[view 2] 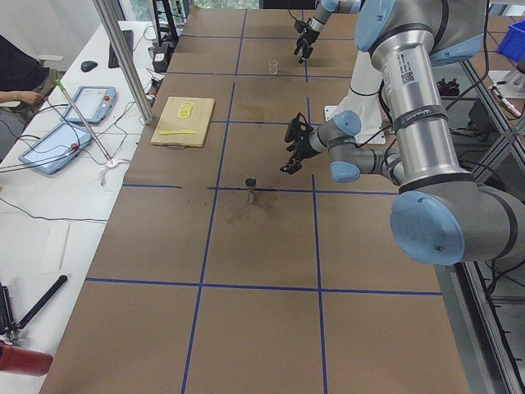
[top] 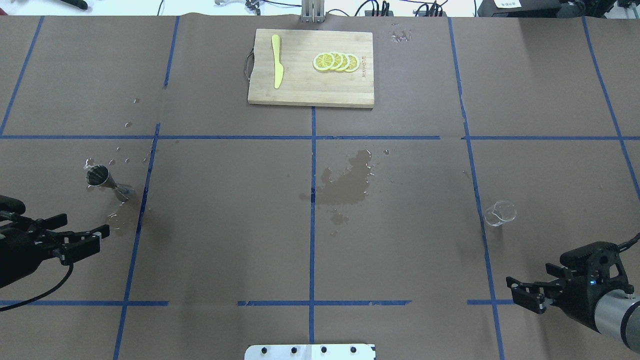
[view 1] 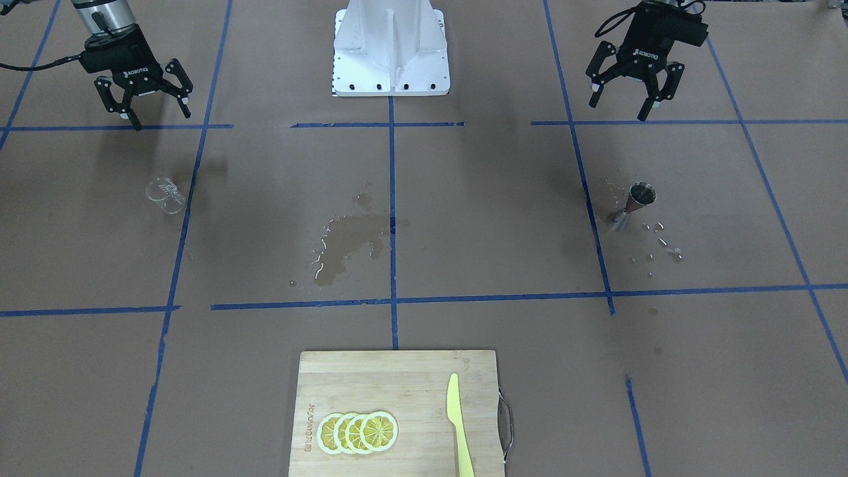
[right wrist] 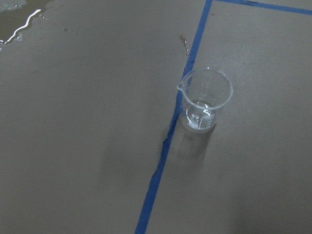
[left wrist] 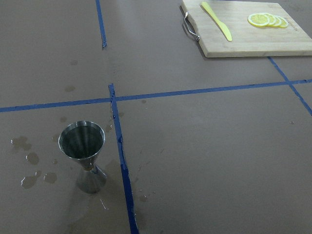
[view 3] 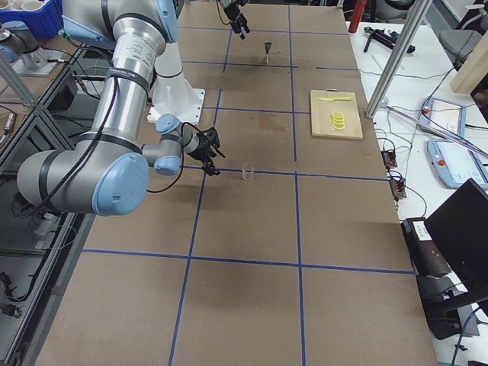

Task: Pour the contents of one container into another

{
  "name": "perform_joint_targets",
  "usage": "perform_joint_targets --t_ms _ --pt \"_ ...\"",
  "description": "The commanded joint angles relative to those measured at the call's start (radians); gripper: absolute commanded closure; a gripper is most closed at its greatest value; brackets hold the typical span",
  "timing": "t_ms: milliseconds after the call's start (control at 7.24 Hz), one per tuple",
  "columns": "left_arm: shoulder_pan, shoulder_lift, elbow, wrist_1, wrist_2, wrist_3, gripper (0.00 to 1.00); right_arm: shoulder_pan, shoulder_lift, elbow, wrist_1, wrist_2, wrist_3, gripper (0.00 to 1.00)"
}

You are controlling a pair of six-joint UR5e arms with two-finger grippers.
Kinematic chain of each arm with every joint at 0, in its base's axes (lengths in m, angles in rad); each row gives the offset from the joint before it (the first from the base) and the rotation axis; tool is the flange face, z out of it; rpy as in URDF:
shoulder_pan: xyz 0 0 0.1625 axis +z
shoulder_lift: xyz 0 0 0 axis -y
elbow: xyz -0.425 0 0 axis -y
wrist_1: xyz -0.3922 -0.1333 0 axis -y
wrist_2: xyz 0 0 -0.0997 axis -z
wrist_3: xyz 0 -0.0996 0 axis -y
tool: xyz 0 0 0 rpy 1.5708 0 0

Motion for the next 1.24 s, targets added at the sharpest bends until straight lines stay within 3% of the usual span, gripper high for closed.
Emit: perform_joint_targets --t_ms 0,138,414,691,829,1105 --pt "-0.161 0.000 -0.009 0.004 -0.154 0.133 0.00 0.118 -0.025 0.116 -0.131 0.189 -0.001 0.00" --pt "-0.268 -0.002 -0.003 0.004 -0.243 0.232 0.00 0.245 -0.003 0.121 -0.164 0.338 -0.018 0.00" --pt "-0.433 -0.012 0.003 0.014 -0.412 0.374 0.00 0.462 0.097 0.123 -0.308 0.531 -0.135 0.00" --pt "-0.669 -0.107 0.018 0.159 -0.599 0.580 0.00 0.722 0.191 0.123 -0.472 0.737 -0.337 0.00" --pt "-0.747 -0.174 0.049 0.242 -0.669 0.651 0.00 0.779 0.225 0.117 -0.535 0.782 -0.409 0.00" --pt "-0.918 -0.307 0.181 0.329 -0.837 0.820 0.00 0.896 0.335 0.101 -0.745 0.790 -0.676 0.00"
